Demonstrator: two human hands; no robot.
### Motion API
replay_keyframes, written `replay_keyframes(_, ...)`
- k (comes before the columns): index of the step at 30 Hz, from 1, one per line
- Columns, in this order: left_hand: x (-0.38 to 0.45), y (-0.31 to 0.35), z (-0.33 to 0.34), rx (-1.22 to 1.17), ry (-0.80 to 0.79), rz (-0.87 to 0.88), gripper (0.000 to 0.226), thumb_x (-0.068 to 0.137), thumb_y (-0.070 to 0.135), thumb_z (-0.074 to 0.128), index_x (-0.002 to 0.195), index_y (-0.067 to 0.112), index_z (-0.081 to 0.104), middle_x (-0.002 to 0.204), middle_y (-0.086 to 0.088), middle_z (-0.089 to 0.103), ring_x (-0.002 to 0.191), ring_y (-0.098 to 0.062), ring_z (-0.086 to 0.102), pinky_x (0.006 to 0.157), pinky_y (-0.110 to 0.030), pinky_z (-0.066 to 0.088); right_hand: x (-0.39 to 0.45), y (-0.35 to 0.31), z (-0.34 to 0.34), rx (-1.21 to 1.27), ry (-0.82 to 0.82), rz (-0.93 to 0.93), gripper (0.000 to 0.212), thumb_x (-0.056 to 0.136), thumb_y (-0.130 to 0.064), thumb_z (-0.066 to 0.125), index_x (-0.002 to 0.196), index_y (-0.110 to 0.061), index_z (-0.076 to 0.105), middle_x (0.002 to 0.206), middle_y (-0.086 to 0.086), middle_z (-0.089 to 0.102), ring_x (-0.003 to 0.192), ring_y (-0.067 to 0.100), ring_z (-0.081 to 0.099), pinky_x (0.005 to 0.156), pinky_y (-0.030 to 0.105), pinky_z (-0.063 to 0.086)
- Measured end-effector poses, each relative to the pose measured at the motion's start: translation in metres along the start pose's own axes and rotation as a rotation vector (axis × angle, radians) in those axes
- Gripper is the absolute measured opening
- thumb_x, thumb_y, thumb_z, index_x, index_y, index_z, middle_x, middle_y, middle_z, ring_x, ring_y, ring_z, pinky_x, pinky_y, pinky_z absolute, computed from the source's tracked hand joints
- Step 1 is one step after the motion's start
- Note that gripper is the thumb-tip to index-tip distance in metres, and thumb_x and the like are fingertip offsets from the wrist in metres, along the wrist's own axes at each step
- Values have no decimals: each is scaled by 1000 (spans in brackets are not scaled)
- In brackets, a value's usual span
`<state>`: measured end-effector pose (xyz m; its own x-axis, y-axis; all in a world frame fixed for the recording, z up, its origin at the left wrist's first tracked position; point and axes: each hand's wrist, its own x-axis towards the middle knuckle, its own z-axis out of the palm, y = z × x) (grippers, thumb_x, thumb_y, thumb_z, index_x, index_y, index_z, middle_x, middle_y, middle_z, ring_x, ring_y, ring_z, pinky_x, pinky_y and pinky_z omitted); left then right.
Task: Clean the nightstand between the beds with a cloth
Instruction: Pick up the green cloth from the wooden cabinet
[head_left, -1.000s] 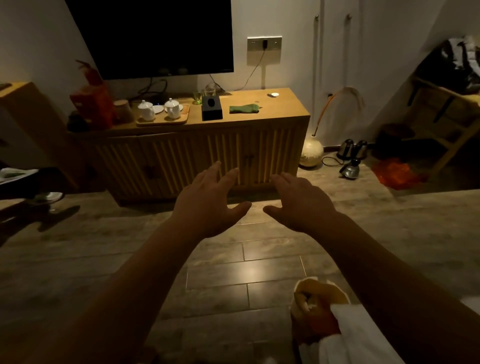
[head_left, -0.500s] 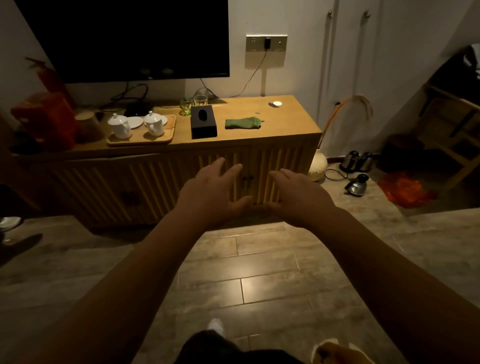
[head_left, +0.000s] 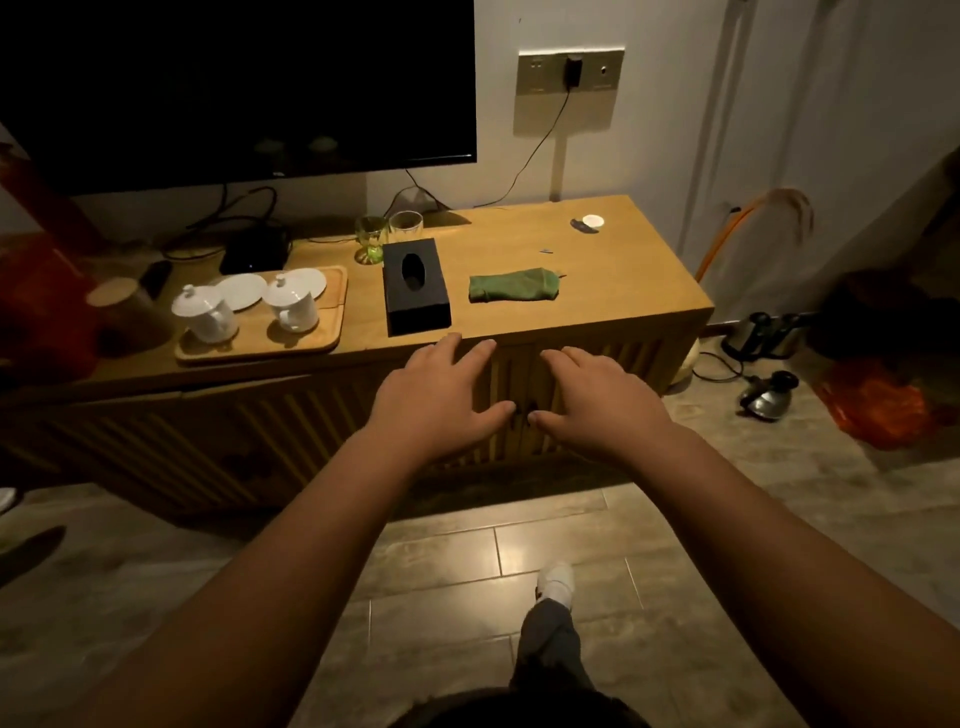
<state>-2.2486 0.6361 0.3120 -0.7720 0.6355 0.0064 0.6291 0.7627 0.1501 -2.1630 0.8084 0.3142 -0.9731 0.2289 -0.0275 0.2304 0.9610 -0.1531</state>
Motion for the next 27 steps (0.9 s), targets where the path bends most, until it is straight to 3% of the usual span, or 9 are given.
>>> replay_keyframes(8, 170, -18, 39, -55, -81, -79, 77, 81, 74, 41, 147, 44, 15, 158, -1, 22, 141, -28, 28, 95, -49, 46, 168, 73, 22, -73, -137, -40, 71, 83, -58, 57, 141, -26, 32, 141, 2, 47, 125, 27, 48, 98, 49, 45)
replay_keyframes(19, 323, -54, 86, -150, -234, -191, 71, 84, 66, 42, 146, 45, 15, 159, 1, 20, 140, -29, 29, 95, -52, 45, 347, 120, 51, -65, -358, -90, 62, 85, -54, 56, 133, -20, 40, 135, 4, 51, 119, 30, 51, 88, 46, 49)
replay_keyframes(27, 428, -103, 146, -171, -419, -91, 70, 89, 54, 47, 149, 32, 19, 155, -9, 25, 136, -34, 34, 98, -49, 42, 463, 133, 118, -29, -493, 26, 56, 87, -46, 57, 131, -15, 42, 131, 9, 51, 119, 32, 50, 90, 47, 49)
